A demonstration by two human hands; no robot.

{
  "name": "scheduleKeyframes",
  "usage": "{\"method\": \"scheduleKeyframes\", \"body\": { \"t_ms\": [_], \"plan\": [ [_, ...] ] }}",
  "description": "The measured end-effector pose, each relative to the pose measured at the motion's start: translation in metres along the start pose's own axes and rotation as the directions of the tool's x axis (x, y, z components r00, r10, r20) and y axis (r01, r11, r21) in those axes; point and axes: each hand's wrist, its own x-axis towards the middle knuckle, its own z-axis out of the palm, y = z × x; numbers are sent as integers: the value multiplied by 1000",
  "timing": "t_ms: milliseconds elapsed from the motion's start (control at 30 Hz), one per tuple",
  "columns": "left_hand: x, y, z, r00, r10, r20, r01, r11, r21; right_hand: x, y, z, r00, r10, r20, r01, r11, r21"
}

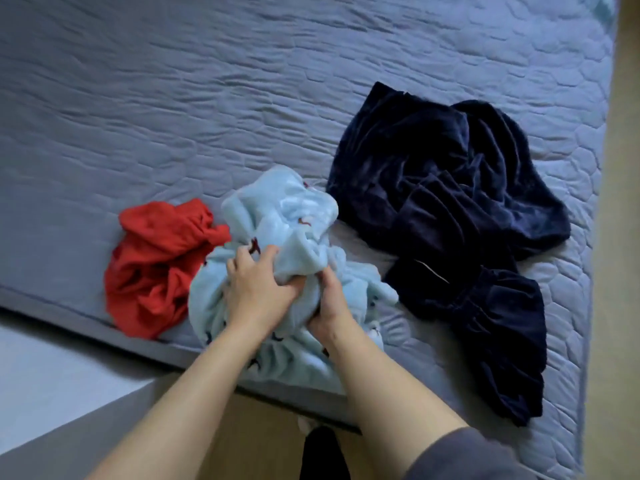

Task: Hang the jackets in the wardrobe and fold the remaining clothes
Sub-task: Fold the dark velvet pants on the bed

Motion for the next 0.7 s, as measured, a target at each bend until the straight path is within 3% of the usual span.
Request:
{"method": "scheduleKeyframes", "body": {
  "t_ms": [100,167,233,300,333,400,467,567,633,700],
  "plan": [
    [24,-17,-57,922,50,-384,-21,997,79,6,-12,84,980,-36,196,43,999,-32],
    [40,-36,-72,902,36,-431,7,995,97,14,-9,111,967,10,256,19,994,-111],
    [56,-65,-67,967,-74,-246,106,987,121,28,2,106,969,75,235,-20,974,-227],
    [65,-93,-49,974,-224,41,208,948,241,42,9,75,980,110,168,-40,927,-373],
    [65,-103,-37,953,-278,123,233,927,293,47,9,54,993,76,94,-26,897,-442],
    [62,-107,-7,957,-260,129,203,917,343,54,-4,3,989,-115,-87,47,829,-558],
    [55,-88,26,990,-106,92,69,941,332,55,-30,-49,919,-358,-168,127,670,-731],
    [46,-34,77,983,123,139,-163,931,326,47,-82,-125,767,-629,-131,8,214,-977],
    [48,9,114,955,202,217,-266,909,322,43,-117,-169,695,-711,-110,-143,13,-990],
    [57,53,154,927,250,278,-328,900,286,46,-147,-206,702,-702,-123,-283,-117,-952]
  ]
}}
